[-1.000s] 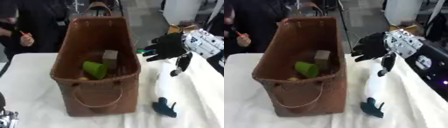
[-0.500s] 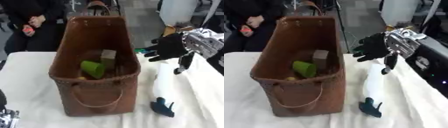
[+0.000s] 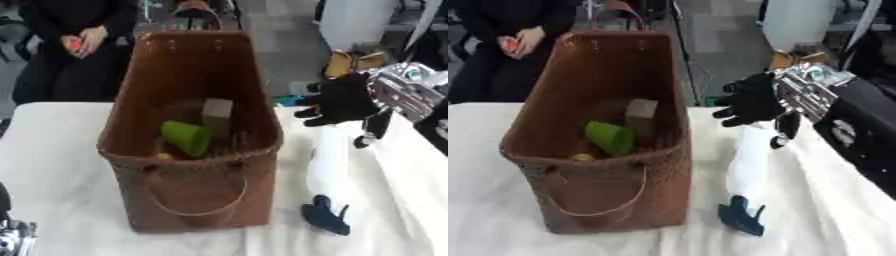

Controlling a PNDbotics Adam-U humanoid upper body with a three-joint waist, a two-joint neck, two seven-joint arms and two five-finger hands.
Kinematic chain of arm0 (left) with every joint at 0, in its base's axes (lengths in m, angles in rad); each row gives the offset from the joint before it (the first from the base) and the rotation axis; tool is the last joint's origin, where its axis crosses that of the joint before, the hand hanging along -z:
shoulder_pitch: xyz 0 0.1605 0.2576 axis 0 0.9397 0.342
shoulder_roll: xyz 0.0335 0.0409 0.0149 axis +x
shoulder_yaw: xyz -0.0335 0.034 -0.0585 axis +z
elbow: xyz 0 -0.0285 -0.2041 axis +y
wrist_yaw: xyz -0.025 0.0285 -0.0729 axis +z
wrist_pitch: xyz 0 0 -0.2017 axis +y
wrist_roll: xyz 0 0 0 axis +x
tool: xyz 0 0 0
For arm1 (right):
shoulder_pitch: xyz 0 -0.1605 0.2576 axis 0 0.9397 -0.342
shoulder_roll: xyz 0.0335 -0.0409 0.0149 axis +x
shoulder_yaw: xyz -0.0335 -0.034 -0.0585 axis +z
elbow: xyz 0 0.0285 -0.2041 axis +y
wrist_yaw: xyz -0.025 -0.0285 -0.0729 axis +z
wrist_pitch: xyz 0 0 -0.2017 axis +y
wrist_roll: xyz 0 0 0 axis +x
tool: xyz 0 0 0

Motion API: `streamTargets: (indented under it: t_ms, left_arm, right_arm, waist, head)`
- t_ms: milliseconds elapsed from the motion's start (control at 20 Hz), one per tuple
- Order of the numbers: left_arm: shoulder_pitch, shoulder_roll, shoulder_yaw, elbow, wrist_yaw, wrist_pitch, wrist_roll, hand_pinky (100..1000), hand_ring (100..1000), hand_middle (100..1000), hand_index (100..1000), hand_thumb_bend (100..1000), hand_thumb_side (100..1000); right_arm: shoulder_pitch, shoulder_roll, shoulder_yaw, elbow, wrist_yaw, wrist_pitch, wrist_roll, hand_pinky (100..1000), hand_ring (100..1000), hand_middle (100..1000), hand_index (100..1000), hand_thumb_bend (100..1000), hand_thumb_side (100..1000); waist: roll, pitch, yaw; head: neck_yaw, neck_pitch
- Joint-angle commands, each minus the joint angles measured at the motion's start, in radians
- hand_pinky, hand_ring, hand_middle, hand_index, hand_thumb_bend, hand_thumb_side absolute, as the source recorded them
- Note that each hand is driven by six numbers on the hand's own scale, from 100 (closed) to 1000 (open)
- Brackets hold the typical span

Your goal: Pick up objects on the table and place them in the box.

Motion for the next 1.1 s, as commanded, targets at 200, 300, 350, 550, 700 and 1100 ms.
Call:
streamTargets:
  t_ms: [200, 300, 350, 550, 700, 1100]
  left_arm:
    - [-0.01, 0.015, 0.005, -0.014, 0.0, 0.0, 0.006, 711, 699, 831, 716, 100, 931]
    - [-0.011, 0.013, 0.005, -0.014, 0.001, 0.0, 0.006, 711, 699, 831, 716, 100, 931]
    - [-0.013, 0.013, 0.004, -0.014, 0.002, 0.0, 0.005, 711, 699, 831, 716, 100, 931]
    - [-0.015, 0.01, 0.003, -0.014, 0.005, 0.0, 0.004, 711, 699, 832, 715, 100, 935]
    - [-0.015, 0.011, 0.004, -0.014, 0.005, 0.0, 0.006, 711, 699, 831, 715, 100, 939]
    - [-0.013, 0.027, 0.004, -0.014, -0.001, 0.003, 0.008, 711, 700, 833, 715, 100, 948]
  right_arm:
    - [-0.003, 0.017, -0.053, 0.037, 0.144, -0.048, -0.197, 821, 1000, 1000, 1000, 546, 804]
    - [0.004, 0.022, -0.092, 0.111, 0.348, 0.052, -0.417, 819, 1000, 1000, 1000, 540, 804]
    - [0.006, 0.027, -0.098, 0.16, 0.396, 0.119, -0.476, 819, 1000, 1000, 1000, 540, 804]
    - [0.012, 0.046, -0.091, 0.271, 0.44, 0.253, -0.53, 820, 1000, 1000, 1000, 534, 813]
    - [0.011, 0.047, -0.078, 0.299, 0.442, 0.268, -0.533, 836, 1000, 1000, 1000, 559, 828]
    - [-0.023, 0.058, -0.049, 0.305, 0.443, 0.225, -0.533, 828, 1000, 1000, 1000, 516, 882]
  waist:
    - [0.007, -0.012, 0.006]
    - [0.009, -0.01, 0.006]
    - [0.009, -0.009, 0.007]
    - [0.01, -0.006, 0.008]
    - [0.008, -0.005, 0.008]
    - [-0.009, -0.01, -0.011]
  head:
    - [-0.004, -0.011]
    - [-0.003, -0.012]
    - [-0.004, -0.012]
    - [-0.004, -0.012]
    - [-0.002, -0.011]
    - [0.003, -0.006]
